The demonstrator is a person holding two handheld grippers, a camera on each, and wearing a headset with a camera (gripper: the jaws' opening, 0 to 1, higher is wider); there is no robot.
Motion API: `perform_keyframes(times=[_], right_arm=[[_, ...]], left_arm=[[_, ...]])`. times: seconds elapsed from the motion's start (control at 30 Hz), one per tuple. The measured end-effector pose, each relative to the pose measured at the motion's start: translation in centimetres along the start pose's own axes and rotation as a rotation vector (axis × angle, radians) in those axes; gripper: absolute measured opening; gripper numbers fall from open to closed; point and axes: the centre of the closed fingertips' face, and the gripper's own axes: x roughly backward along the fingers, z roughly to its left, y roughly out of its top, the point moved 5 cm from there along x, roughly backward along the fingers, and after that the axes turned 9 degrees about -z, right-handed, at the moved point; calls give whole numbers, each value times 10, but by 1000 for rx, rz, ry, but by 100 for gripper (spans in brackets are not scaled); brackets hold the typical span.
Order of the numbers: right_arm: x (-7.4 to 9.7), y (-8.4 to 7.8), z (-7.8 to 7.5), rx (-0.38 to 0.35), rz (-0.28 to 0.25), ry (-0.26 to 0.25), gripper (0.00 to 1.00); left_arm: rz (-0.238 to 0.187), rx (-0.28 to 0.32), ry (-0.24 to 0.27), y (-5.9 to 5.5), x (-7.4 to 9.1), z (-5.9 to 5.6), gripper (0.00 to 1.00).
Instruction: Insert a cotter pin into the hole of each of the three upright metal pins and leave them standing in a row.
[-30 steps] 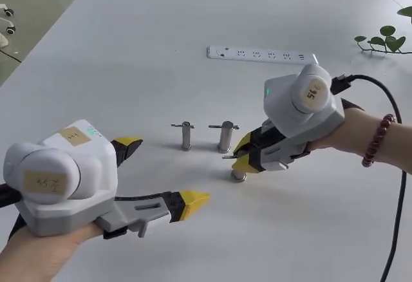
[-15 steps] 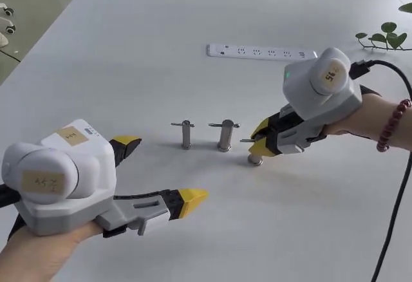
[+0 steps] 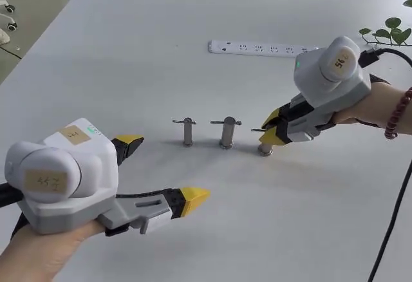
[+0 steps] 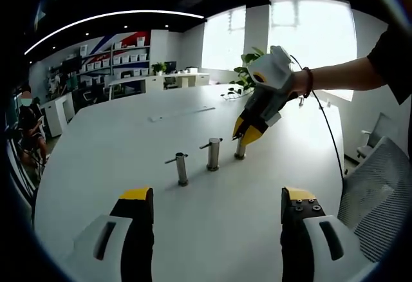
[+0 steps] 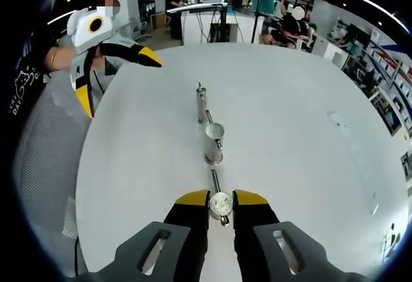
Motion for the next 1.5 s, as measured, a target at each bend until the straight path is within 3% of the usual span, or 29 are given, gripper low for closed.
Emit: perform_keyframes(times=[0.33, 0.9, 1.07, 1.33, 1.5], right_arm=[[0, -1, -7, 0, 2, 18, 8], [0, -2, -11, -17, -37, 42, 9], [-1, -5, -10, -27, -32, 39, 17], [10, -2, -11, -52, -60, -26, 24], [18, -1, -7, -134, -95, -89, 31]], left_arm=[[3, 2, -2, -1, -1, 1, 80], [12, 1, -1, -1, -2, 1, 80], [15, 3, 1, 0, -2, 0, 80], [14, 4, 9, 3, -1, 1, 80], [5, 20, 19, 7, 0, 3, 79]])
